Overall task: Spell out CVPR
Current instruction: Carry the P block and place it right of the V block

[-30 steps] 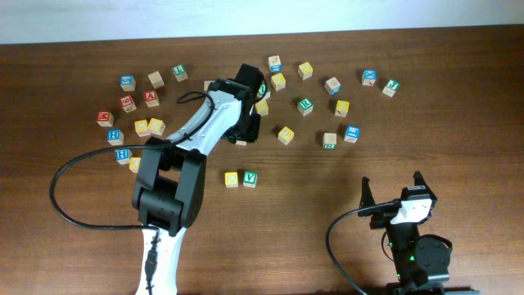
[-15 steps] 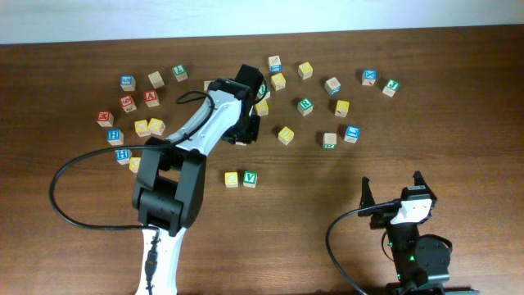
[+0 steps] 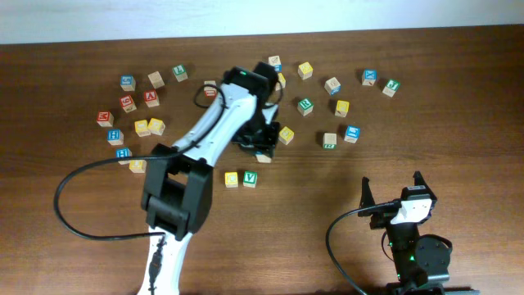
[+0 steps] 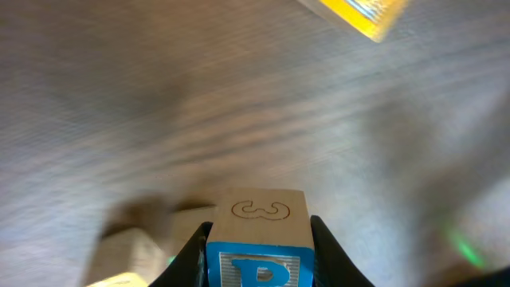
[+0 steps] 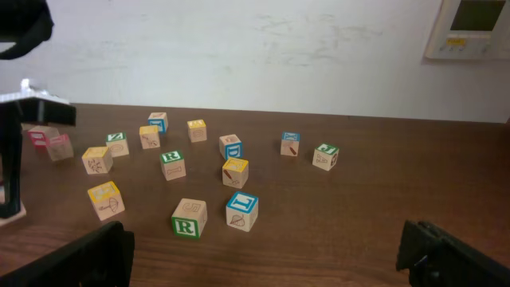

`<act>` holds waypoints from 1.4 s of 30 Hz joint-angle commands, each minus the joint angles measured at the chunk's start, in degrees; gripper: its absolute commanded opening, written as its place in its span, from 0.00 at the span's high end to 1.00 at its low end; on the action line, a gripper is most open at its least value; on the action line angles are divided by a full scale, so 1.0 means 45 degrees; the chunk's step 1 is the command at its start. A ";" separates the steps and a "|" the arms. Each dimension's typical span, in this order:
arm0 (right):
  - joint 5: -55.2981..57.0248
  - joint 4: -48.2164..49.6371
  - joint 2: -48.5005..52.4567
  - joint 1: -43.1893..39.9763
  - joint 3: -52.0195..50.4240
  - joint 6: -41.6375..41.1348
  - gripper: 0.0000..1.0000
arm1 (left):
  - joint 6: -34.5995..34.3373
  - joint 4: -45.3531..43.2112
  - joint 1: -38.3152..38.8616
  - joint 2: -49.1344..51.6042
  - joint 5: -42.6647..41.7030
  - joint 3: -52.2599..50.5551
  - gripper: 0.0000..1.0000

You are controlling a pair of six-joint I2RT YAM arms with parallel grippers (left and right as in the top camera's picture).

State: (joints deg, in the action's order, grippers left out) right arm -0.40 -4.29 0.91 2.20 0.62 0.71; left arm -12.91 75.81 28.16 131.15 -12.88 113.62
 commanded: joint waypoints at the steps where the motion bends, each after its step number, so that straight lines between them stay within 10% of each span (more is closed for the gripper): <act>1: 0.0102 -0.0083 -0.0097 0.0083 -0.0068 0.0087 0.02 | -0.0112 0.0063 0.1098 -0.0219 -0.0423 -0.0189 0.79; 8: 0.0102 -0.0083 -0.0097 0.0083 -0.0068 0.0087 0.02 | -0.3861 -0.0724 0.2064 -0.0219 0.1875 -0.1778 0.81; 42: 0.0102 -0.0083 -0.0097 0.0083 -0.0068 0.0083 0.02 | -0.3934 -0.1151 0.1695 -0.0219 0.3240 -0.2341 0.75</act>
State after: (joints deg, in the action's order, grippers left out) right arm -0.38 -4.29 0.91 2.20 0.62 0.71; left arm -29.87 70.67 36.25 131.15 1.15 103.74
